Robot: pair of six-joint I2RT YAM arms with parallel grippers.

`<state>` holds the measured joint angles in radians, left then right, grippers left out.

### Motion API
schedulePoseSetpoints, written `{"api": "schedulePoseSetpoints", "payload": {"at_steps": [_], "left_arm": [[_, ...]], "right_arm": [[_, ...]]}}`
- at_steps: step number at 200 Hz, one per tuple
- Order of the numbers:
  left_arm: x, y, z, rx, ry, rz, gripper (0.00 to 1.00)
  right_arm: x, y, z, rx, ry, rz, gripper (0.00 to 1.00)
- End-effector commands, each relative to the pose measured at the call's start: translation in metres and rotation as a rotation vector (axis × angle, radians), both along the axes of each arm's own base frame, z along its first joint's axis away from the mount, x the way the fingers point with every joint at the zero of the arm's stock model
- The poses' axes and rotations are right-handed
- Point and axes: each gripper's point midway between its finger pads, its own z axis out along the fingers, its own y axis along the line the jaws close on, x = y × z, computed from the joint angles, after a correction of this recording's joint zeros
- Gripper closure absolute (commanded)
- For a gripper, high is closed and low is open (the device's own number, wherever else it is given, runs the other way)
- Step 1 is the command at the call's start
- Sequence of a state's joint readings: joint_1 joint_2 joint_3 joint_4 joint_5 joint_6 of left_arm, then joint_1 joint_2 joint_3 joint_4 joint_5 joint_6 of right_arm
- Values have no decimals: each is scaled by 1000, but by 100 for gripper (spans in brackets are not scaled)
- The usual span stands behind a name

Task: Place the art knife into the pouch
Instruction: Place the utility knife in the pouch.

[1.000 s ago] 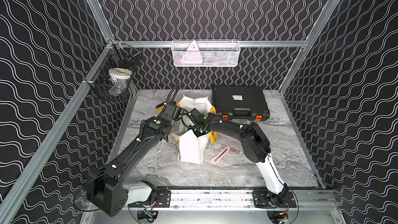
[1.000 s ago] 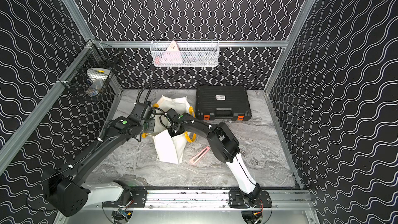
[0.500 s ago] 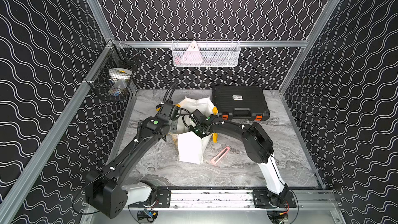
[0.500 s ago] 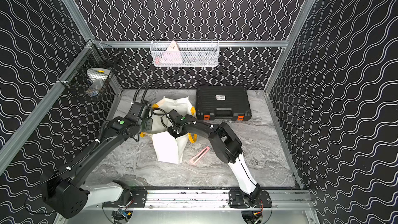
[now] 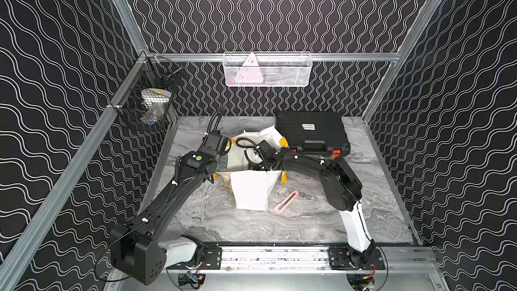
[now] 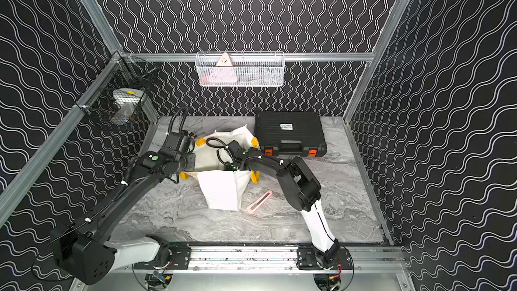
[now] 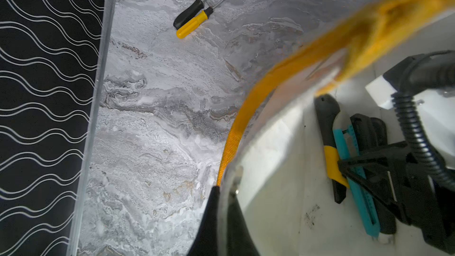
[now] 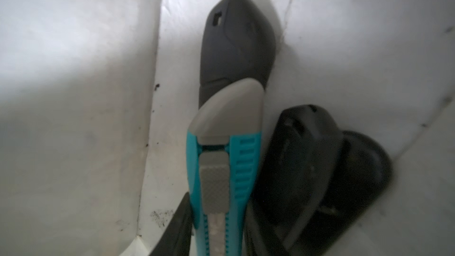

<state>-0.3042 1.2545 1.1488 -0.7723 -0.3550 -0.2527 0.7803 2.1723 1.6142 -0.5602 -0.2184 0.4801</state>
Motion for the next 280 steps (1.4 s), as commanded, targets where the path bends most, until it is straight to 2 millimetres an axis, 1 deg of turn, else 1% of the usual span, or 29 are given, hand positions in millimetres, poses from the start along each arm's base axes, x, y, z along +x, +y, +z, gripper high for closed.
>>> {"api": "schedulePoseSetpoints", "payload": {"at_steps": [1,30,48,62,74,110,143,178,189,211,233,253,280], "left_arm": [[5,24,17,92,-74,87,100],[4,25,19,95,-79,90,100],[5,24,19,87,-78,84,100],[5,23,18,86,-77,81,100],[5,23,18,87,-76,80,100],[4,26,20,94,-85,89,100],[4,25,19,91,-84,85,100],[4,24,18,86,-79,79,100],[5,22,17,83,-78,75,100],[5,21,16,80,-73,70,100],[6,20,15,75,-69,65,100],[6,19,14,72,-68,63,100],[6,19,14,73,-68,60,100]], "right_arm": [[-23,-87,-31,-375,90,-16,71],[-18,-91,-26,-397,77,-12,71],[-15,-83,-21,-366,72,-3,71],[-14,-70,-15,-325,68,12,71],[-16,-56,-10,-296,57,32,68],[-18,-23,-5,-239,52,80,66],[-17,-7,2,-203,43,106,57],[-9,3,23,-172,7,119,45],[-6,6,33,-161,-11,120,43],[-1,13,57,-121,-50,121,37],[5,19,88,-68,-110,116,31],[11,27,124,-9,-169,129,28],[17,39,181,90,-258,141,25]]}}
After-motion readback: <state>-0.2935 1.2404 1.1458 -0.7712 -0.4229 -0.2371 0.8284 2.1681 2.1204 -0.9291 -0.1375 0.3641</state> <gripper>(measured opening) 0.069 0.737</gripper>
